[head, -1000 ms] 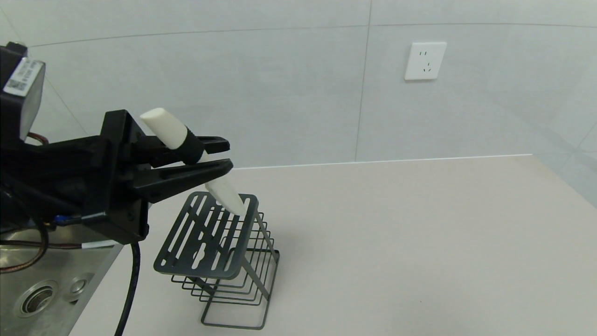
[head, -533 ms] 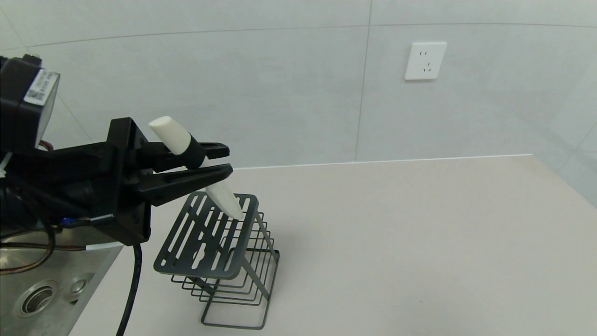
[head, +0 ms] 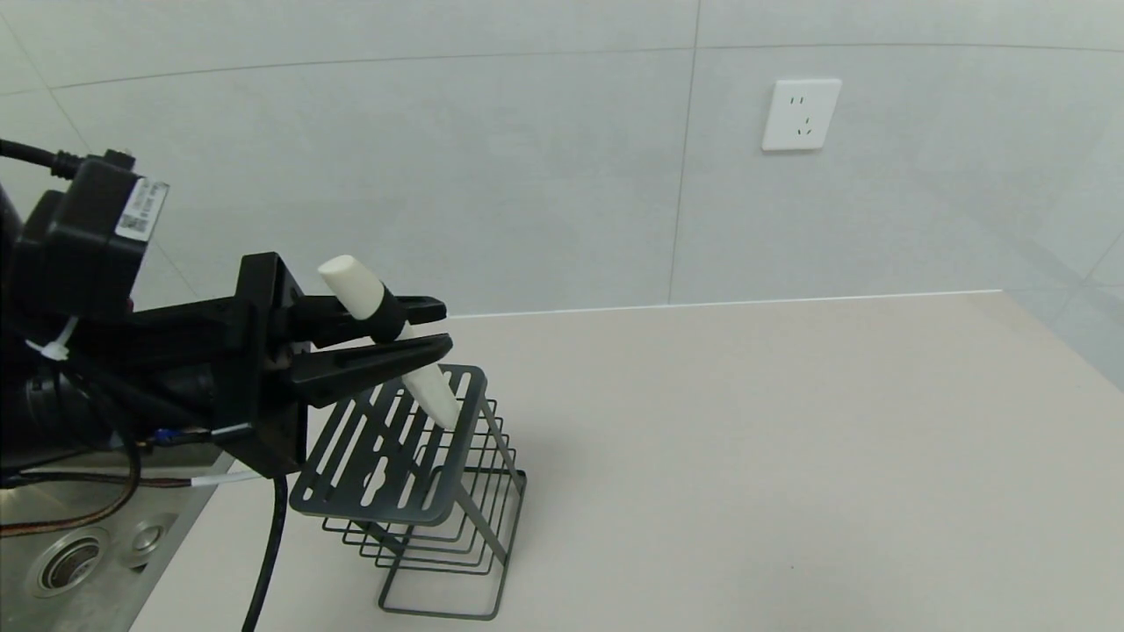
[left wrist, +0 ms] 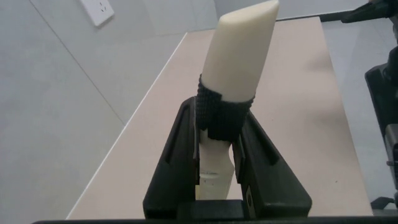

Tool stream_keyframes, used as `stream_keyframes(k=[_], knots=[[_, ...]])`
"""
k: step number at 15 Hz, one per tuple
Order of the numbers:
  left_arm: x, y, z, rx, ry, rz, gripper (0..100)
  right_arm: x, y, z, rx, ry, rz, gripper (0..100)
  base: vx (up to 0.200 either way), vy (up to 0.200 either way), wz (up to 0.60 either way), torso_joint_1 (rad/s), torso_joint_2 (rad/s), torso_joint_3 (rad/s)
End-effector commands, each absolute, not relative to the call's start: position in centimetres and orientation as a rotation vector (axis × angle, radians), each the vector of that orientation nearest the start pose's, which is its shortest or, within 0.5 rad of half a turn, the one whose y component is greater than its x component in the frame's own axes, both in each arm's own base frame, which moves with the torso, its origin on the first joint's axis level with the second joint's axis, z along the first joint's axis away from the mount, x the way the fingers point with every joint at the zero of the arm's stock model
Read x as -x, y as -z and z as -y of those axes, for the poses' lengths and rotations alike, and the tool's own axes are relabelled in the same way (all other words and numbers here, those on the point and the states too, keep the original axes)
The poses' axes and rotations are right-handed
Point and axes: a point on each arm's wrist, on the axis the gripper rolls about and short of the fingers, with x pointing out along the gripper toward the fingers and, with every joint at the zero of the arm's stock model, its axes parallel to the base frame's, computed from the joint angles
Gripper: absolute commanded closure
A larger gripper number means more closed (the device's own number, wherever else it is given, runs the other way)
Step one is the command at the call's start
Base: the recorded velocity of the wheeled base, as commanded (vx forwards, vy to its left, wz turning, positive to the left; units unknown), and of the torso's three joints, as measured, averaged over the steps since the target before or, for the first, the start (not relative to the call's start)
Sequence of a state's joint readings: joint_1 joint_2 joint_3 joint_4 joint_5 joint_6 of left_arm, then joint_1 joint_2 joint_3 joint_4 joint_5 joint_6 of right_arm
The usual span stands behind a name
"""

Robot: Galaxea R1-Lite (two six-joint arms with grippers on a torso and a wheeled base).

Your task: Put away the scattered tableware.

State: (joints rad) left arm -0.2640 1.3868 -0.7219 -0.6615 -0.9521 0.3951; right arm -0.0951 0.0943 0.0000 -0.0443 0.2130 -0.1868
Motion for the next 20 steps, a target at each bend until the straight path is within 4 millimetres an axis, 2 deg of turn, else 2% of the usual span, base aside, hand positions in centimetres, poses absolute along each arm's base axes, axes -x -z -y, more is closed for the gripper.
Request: stream_keyframes(k=[1, 4, 7, 20], knots=[[-21.6, -23.8, 7.7, -0.336, 1.203, 0.213, 100, 1.5, -8.2, -0.6, 0.179, -0.123, -0.042, 100, 0.000, 0.000, 0.00, 0.000, 0.00, 0.000], [-22.2, -22.4, 7.8, -0.336, 1.196, 0.211, 100, 1.5, -8.2, -0.6, 0.179, -0.123, -0.042, 100, 0.000, 0.000, 0.00, 0.000, 0.00, 0.000], [-22.9, -21.7, 8.0, -0.341, 1.193, 0.225, 100, 1.5, -8.2, -0.6, 0.179, -0.123, -0.042, 100, 0.000, 0.000, 0.00, 0.000, 0.00, 0.000], [-22.5, -19.9, 7.9, -0.325, 1.179, 0.165, 100, 1.5, -8.2, -0.6, 0.177, -0.123, -0.042, 100, 0.000, 0.000, 0.00, 0.000, 0.00, 0.000]])
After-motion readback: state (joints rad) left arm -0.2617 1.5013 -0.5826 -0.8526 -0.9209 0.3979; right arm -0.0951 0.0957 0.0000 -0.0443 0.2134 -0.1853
